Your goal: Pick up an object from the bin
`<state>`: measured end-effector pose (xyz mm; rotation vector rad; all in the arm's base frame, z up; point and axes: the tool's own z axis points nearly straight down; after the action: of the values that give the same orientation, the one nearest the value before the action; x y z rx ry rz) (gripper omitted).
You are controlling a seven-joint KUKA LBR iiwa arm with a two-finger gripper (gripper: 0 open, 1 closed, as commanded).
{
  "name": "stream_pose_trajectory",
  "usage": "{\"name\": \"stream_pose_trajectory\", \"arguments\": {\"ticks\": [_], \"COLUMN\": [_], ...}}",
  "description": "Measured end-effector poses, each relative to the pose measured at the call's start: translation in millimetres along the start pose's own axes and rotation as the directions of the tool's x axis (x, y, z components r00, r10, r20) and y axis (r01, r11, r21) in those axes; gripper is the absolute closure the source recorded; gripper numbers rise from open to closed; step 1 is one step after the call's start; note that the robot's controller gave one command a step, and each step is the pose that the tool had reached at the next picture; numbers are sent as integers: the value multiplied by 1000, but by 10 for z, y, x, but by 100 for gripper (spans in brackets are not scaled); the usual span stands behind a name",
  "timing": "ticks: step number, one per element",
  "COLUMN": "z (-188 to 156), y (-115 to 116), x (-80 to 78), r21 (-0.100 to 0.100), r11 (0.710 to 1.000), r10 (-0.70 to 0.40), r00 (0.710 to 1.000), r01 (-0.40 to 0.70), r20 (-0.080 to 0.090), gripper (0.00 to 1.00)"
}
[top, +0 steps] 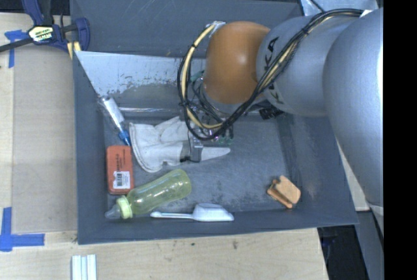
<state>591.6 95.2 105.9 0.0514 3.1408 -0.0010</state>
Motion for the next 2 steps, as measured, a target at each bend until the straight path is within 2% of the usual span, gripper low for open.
{"name": "stream_pose_trajectory", "arguments": {"ticks": [1,2], "z": [70,165], "y": [99,174], "x": [95,14], "r21": [0,-2], "r11": [996,1000], "r10": [95,-12], "r00": [996,1000], "r01": [-95,12], "r20": [-2,7], "gripper": [0,100]}}
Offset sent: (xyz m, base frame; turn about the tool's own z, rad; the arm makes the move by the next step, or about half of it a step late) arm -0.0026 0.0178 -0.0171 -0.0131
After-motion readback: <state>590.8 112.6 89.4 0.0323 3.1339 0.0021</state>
